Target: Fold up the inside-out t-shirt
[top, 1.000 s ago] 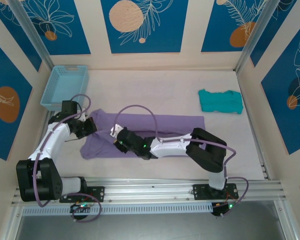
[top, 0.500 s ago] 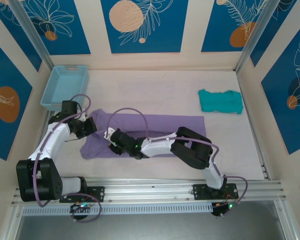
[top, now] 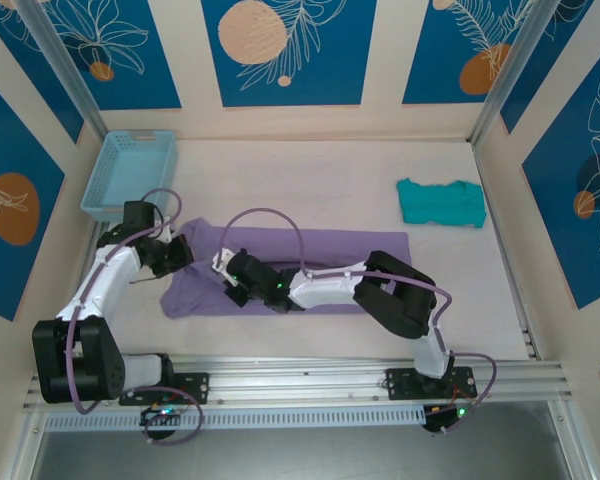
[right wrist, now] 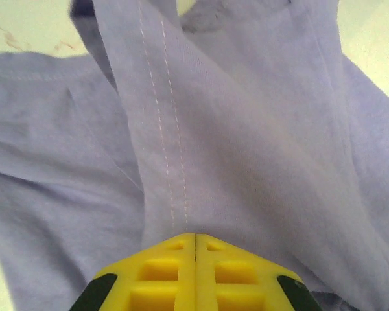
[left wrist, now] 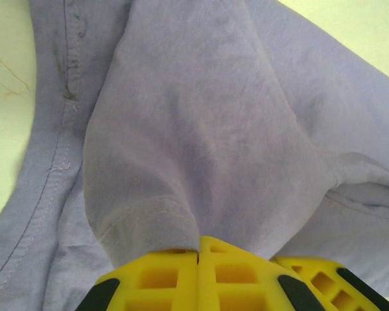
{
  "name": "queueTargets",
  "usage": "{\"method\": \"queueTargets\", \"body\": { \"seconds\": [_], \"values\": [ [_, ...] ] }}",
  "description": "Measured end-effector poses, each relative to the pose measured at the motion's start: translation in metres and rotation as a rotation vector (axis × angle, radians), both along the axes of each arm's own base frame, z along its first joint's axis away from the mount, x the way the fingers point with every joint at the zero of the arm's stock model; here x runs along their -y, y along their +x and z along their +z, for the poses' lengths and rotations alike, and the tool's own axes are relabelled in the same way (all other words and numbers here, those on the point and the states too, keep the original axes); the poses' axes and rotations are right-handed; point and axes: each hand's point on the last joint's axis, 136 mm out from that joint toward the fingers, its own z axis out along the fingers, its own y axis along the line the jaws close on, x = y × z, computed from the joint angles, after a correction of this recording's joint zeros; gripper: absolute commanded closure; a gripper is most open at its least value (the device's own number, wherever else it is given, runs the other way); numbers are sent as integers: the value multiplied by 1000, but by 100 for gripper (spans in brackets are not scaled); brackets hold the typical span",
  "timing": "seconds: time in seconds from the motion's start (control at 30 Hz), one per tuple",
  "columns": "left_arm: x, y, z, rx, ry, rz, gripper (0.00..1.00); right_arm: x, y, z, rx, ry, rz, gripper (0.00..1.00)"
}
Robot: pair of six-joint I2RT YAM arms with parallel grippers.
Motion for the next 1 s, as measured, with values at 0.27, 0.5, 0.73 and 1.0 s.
{"method": "queueTargets", "body": {
  "seconds": [0.27,0.5,0.73,1.0],
  "values": [
    [0,0,0,2,0,0,100,-11,-3,-4,-43,-19,32,52],
    [0,1,0,7,0,0,100,-18,2,-33,-73,-99,29,52],
    [0,2,0,10,0,0,100,-11,7,-45,-72,-151,-1,83],
    [0,2,0,12,1,0,100,-6,8,-40,-81,-137,-11,99]
  ]
}}
